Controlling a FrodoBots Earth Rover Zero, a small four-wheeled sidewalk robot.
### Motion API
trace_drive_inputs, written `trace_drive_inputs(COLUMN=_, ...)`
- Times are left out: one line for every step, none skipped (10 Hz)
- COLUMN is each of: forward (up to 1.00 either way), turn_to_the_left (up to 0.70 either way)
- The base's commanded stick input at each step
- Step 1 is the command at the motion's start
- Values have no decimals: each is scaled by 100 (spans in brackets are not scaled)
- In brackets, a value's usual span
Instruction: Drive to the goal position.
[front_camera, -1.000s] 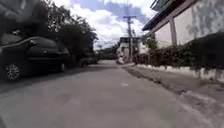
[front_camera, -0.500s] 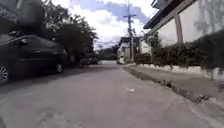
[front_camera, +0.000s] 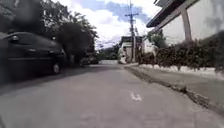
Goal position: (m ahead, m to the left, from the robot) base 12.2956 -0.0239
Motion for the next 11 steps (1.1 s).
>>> trace_drive_inputs(forward=100, turn_to_the_left=0)
trace_drive_inputs(forward=100, turn_to_the_left=-5)
trace_drive_inputs(forward=100, turn_to_the_left=-18)
trace_drive_inputs(forward=100, turn_to_the_left=-32)
trace_drive_inputs(forward=100, turn_to_the_left=-25)
trace_drive_inputs(forward=100, turn_to_the_left=-11)
trace_drive_inputs(forward=100, turn_to_the_left=0)
trace_drive_inputs(forward=100, turn_to_the_left=0)
trace_drive_inputs(forward=100, turn_to_the_left=0)
trace_drive_inputs(forward=100, turn_to_the_left=0)
trace_drive_inputs(forward=100, turn_to_the_left=0)
